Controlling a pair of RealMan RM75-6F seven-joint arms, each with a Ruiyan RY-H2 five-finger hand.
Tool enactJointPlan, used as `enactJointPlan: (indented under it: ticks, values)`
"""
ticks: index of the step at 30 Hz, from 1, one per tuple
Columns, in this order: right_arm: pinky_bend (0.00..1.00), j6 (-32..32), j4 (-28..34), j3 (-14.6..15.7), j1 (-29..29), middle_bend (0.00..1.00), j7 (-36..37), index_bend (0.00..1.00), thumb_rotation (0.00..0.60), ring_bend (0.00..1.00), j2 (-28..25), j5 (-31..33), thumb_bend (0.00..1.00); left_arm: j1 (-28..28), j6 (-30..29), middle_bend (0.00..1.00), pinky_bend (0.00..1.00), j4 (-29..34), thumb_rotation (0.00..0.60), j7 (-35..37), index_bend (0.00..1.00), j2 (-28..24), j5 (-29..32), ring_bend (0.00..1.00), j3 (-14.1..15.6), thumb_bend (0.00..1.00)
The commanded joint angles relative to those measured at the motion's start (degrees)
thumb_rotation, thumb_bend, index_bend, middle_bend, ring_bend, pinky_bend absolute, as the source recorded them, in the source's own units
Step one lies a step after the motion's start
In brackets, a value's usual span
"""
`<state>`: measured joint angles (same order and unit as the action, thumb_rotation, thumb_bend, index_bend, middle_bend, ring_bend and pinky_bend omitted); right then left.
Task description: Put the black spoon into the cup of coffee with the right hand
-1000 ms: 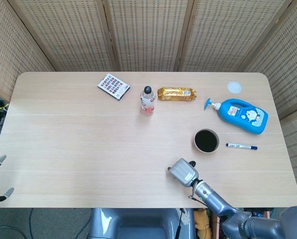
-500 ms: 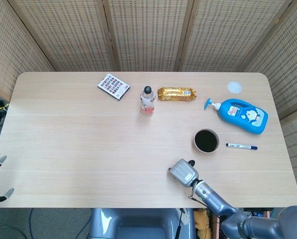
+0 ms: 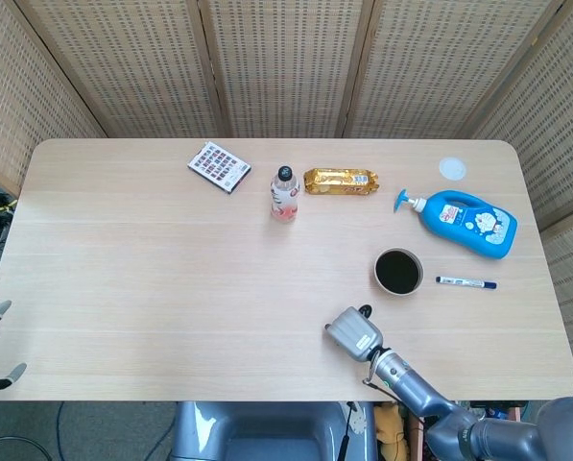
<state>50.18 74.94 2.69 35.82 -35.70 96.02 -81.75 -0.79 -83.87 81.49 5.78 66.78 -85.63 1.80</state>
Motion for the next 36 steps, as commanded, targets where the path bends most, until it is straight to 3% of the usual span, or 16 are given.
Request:
enactJointPlan:
  ticks: [1, 22, 31, 36]
  values:
    - [0.94, 0.14, 0.19, -0.03, -0.07, 0.89, 0.1, 0.61, 0.6, 0.93, -0.07, 0.07, 0.52, -0.05, -0.04, 0.0, 0.0, -0.1, 0.6, 0.11, 0.0, 0.02, -0.01, 0.0, 0.02, 0.23]
    - [0.94, 3.62, 5.57, -2.87, -1.39, 0.9, 4.91, 0.65, 0.6, 0.94, -2.98, 2.2, 0.59, -0.21, 0.08, 0.0, 0.0, -1.22, 0.6, 1.15, 0.0, 0.43, 0.19, 0.0, -0.04, 0.23]
    - [0.95, 4.75, 12.9, -4.93, -1.81, 0.91, 10.77, 0.66, 0.6, 0.94, -7.57, 3.37, 0.6, -0.09, 0.05, 0.0, 0.0, -1.1, 0.6, 1.14, 0.0, 0.45, -0.06, 0.0, -0.08, 0.22]
    - [0.95, 4.6, 19.56, -7.58, -1.85, 0.91, 18.35, 0.67, 0.6, 0.94, -12.35, 5.0, 0.6, 0.02, 0.1, 0.0, 0.0, -0.81, 0.6, 0.93, 0.0, 0.43, -0.28, 0.0, -0.04, 0.23]
